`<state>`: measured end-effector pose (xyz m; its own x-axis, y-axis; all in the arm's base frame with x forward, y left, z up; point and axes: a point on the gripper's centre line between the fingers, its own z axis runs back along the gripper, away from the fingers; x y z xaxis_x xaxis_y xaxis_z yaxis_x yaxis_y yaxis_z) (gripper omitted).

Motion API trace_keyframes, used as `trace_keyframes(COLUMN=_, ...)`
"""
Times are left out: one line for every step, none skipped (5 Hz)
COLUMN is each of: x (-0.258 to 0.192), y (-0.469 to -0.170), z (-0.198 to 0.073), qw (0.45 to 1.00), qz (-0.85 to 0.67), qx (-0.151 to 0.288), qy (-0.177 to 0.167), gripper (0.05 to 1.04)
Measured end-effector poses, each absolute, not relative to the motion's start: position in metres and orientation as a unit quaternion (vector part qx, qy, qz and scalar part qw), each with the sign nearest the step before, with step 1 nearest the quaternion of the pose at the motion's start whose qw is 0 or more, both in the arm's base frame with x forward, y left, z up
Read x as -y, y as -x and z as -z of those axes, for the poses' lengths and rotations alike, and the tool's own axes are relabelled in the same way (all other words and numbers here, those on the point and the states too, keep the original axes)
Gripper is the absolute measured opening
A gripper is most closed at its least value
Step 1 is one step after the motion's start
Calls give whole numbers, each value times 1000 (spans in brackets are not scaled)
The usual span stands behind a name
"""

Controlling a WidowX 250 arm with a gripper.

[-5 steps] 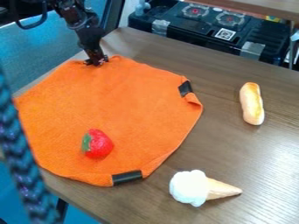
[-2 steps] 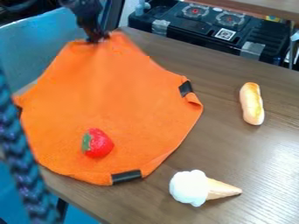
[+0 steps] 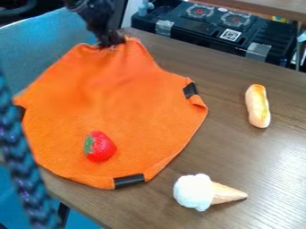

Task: Fold cloth from the top left to the bottom right

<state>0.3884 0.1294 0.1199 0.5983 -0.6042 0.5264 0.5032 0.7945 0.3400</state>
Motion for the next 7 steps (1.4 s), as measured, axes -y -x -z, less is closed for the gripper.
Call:
trace_keyframes(x=-109, y=-371, z=-106, qw=883, qz=348, qx=307, qy=-69, gripper=56)
trace_keyframes(x=-88, y=-354, z=-85, qw=877, qz=386, qx=281, qy=-56, gripper=56)
trace_keyframes(x=-77, y=-337, z=-88, qw=867, qz=405, qx=286, qy=-50, gripper=56)
trace_keyframes(x=-62, y=-319, z=-100, qw=853, qz=423, qx=304, qy=-39, gripper=56)
trace_keyframes(x=-48, y=-306, z=-120, qw=839, qz=432, qx=330, qy=-30, gripper=56)
trace_keyframes(x=-36, y=-291, z=-127, qw=831, qz=442, qx=338, qy=-19, gripper=56)
trace_keyframes(x=-23, y=-275, z=-125, qw=822, qz=457, qx=341, qy=-11, gripper=56)
